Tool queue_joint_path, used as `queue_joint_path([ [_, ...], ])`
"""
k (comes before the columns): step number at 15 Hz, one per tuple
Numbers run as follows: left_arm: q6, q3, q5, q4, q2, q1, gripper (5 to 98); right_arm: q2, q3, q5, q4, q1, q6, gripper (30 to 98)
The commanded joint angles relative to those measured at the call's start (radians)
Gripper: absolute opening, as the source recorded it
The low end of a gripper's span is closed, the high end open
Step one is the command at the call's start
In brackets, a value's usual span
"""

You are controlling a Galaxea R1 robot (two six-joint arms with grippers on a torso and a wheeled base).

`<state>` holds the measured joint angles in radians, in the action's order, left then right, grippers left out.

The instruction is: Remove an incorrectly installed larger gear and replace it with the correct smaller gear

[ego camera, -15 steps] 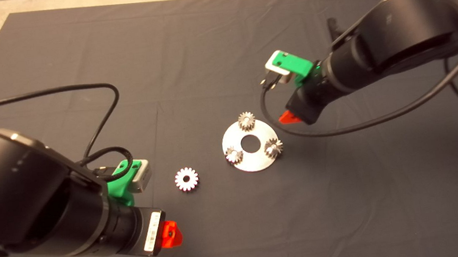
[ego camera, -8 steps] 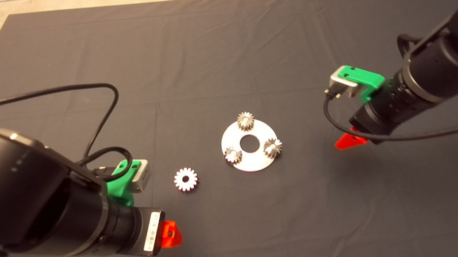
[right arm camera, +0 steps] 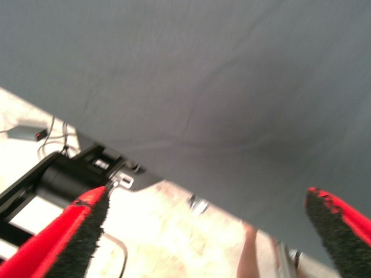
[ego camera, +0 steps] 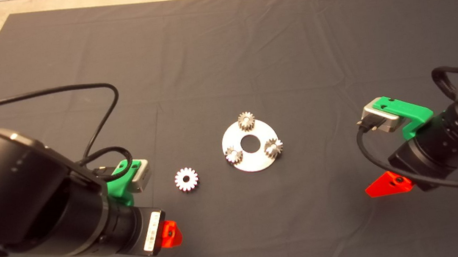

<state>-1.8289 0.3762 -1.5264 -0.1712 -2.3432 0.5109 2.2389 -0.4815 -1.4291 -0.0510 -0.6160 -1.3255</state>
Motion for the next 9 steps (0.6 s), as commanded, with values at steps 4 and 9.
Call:
queue_joint_path([
  [4, -0.009, -0.017, -0.132, 0.021, -0.011, 0.021, 98.2, -0.028, 0.038, -0.010, -0.064, -0.025, -0.012, 95.5],
  [9, -0.010, -0.017, -0.132, 0.028, -0.007, 0.021, 98.2, -0.020, 0.029, -0.033, -0.063, -0.028, -0.014, 97.7],
])
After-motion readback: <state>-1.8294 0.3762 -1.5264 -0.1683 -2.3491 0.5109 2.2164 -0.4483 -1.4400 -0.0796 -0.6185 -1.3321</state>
